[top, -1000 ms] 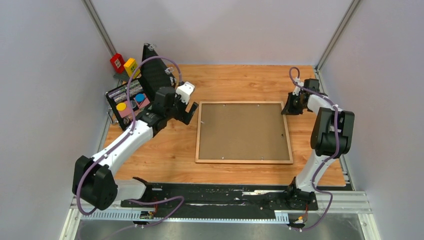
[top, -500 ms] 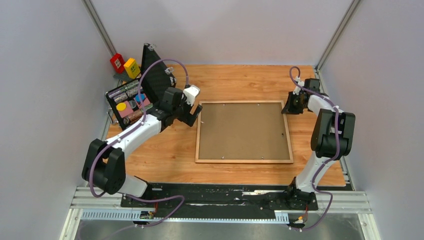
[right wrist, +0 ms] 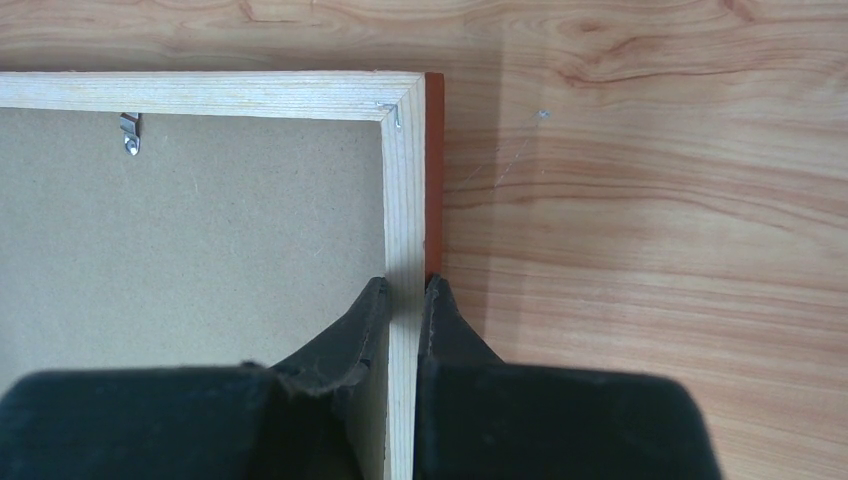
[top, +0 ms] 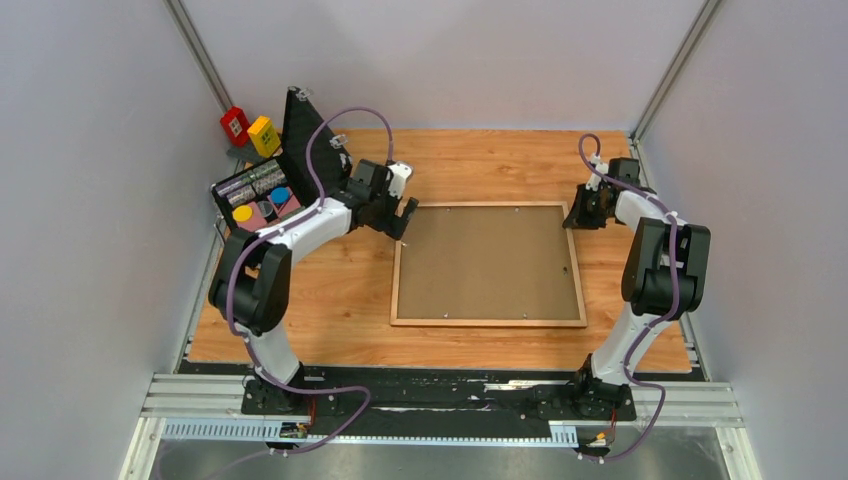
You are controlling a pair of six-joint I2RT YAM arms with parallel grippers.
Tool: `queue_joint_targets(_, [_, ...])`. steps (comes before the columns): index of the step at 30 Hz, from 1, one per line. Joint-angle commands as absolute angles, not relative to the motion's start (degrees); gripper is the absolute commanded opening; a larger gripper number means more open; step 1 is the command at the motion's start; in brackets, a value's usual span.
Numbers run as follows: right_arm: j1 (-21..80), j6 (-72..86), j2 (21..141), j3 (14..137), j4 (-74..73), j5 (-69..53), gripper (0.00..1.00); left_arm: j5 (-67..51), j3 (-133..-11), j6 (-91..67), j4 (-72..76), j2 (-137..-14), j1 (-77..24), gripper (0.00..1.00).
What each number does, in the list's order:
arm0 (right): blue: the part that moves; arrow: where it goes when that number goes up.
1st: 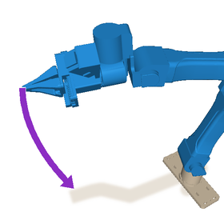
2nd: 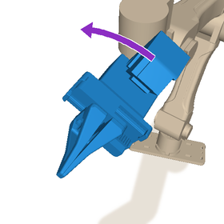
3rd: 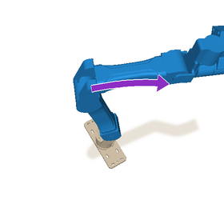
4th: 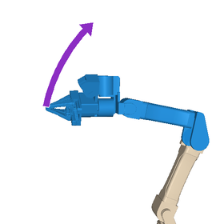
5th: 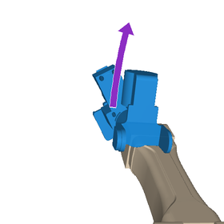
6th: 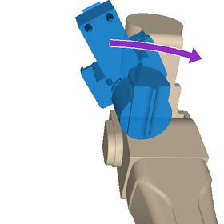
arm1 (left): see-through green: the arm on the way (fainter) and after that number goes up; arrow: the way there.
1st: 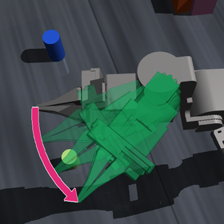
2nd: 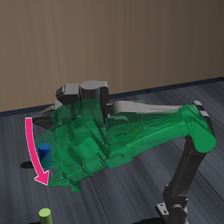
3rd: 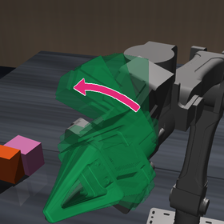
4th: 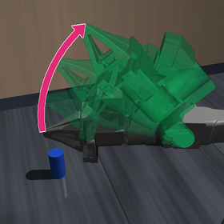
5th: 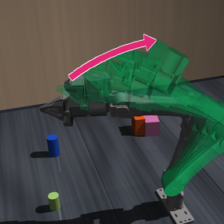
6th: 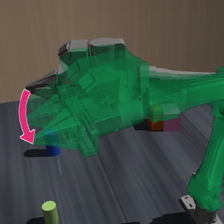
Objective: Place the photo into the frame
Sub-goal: Install the photo frame at the center of the board.
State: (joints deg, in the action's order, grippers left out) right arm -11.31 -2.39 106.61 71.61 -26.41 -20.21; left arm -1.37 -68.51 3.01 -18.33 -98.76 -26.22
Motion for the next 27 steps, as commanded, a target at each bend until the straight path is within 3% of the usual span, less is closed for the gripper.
queue_joint_targets(1, [-11.25, 0.30, 105.34, 71.90, -22.55, -22.96, 0.00, -0.91, -75.96, -2.01, -23.30, -105.71, -26.58, 1.00])
queue_joint_targets(10, [-11.47, 0.28, 106.38, 71.35, -22.29, -22.90, 0.00, -1.53, -86.39, -7.77, -30.67, -115.48, -26.63, 0.95])
queue_joint_targets(19, [-11.91, -1.41, 107.34, 71.32, -22.25, -22.94, 0.00, -2.46, -87.93, -9.34, -32.61, -117.94, -26.62, 0.88])
queue_joint_targets(27, [-12.26, -1.56, 107.57, 71.28, -22.27, -22.96, 0.00, -3.16, -87.34, -10.16, -32.38, -117.91, -26.63, 0.69])
